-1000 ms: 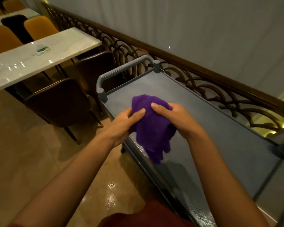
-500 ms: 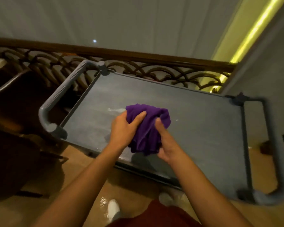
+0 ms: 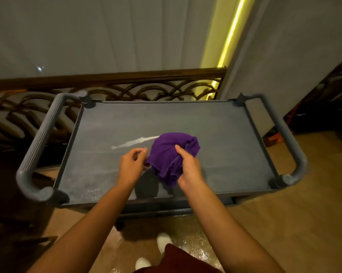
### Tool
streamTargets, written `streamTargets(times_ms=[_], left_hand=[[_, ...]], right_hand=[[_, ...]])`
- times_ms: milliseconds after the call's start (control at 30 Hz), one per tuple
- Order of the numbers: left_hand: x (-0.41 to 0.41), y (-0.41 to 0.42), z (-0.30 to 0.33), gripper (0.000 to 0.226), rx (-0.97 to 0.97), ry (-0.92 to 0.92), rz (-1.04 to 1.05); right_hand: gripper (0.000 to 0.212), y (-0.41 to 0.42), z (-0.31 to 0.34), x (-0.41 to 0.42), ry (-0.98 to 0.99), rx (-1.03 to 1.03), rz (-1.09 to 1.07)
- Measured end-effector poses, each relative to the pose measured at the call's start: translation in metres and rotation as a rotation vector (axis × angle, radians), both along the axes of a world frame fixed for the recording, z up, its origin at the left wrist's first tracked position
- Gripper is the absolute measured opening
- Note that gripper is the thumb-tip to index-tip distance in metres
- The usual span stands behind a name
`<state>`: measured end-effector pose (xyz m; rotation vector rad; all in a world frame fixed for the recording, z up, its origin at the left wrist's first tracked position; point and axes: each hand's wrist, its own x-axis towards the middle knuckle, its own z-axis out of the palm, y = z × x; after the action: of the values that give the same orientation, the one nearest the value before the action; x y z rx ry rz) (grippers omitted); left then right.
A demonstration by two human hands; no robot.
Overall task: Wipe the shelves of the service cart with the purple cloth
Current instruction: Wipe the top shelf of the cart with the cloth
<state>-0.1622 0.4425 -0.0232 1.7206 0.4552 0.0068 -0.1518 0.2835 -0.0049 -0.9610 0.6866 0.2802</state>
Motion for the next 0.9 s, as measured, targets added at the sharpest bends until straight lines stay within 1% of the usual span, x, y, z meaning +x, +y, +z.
streamTargets(times_ms=[67, 100, 133, 167, 233, 300, 333, 367, 400, 433, 467, 533, 567, 600, 667, 733, 800, 833, 900], left_hand=[[0.002, 0.01, -0.01, 0.021, 0.118, -0.015, 0.005], [0.002, 0.02, -0.014, 0.026, 0.196, -0.032, -0.014], [0.0, 0.032, -0.018, 0.029, 0.28, -0.048, -0.038], [-0.001, 0.047, -0.023, 0.034, 0.376, -0.056, -0.057], [-0.008, 0.08, -0.038, 0.05, 0.641, -0.05, -0.061], [-0.017, 0.11, -0.055, 0.075, 0.872, 0.034, -0.095], [-0.023, 0.123, -0.064, 0.087, 0.947, 0.12, -0.136], [-0.026, 0.134, -0.072, 0.098, 1.0, 0.204, -0.189], [-0.033, 0.145, -0.079, 0.105, 1.038, 0.279, -0.258], [-0.038, 0.155, -0.084, 0.11, 1.062, 0.33, -0.313], [-0.045, 0.163, -0.09, 0.113, 1.081, 0.354, -0.351], [-0.054, 0.171, -0.097, 0.115, 1.101, 0.364, -0.365], [-0.057, 0.18, -0.099, 0.116, 1.111, 0.372, -0.377], [-0.058, 0.179, -0.099, 0.117, 1.115, 0.363, -0.371], [-0.059, 0.18, -0.097, 0.124, 1.126, 0.362, -0.363], [-0.057, 0.179, -0.095, 0.13, 1.128, 0.389, -0.388], [-0.059, 0.181, -0.099, 0.13, 1.136, 0.423, -0.409], [-0.058, 0.184, -0.103, 0.129, 1.144, 0.439, -0.406], [-0.059, 0.183, -0.105, 0.127, 1.156, 0.465, -0.413]], right_hand=[[0.034, -0.009, -0.006, 0.018, -0.099, -0.15, 0.073], [0.032, -0.019, -0.009, 0.028, -0.138, -0.244, 0.076], [0.034, -0.034, -0.013, 0.04, -0.171, -0.341, 0.033], [0.038, -0.052, -0.017, 0.054, -0.2, -0.449, -0.032], [0.052, -0.089, -0.022, 0.079, -0.228, -0.715, -0.125], [0.062, -0.117, -0.037, 0.1, -0.276, -1.008, -0.089], [0.062, -0.125, -0.047, 0.11, -0.291, -1.163, 0.027], [0.063, -0.129, -0.057, 0.117, -0.282, -1.323, 0.217], [0.068, -0.129, -0.071, 0.119, -0.248, -1.441, 0.435], [0.073, -0.128, -0.081, 0.12, -0.215, -1.494, 0.579], [0.075, -0.126, -0.088, 0.12, -0.211, -1.508, 0.606], [0.076, -0.12, -0.096, 0.126, -0.215, -1.517, 0.435], [0.079, -0.109, -0.1, 0.131, -0.174, -1.506, 0.379], [0.084, -0.108, -0.098, 0.135, -0.134, -1.52, 0.368], [0.094, -0.107, -0.102, 0.141, -0.048, -1.565, 0.434], [0.096, -0.107, -0.109, 0.148, 0.006, -1.599, 0.47], [0.086, -0.095, -0.118, 0.153, -0.042, -1.596, 0.371], [0.077, -0.08, -0.122, 0.157, -0.113, -1.574, 0.306], [0.057, -0.036, -0.125, 0.157, -0.317, -1.453, 0.237]])
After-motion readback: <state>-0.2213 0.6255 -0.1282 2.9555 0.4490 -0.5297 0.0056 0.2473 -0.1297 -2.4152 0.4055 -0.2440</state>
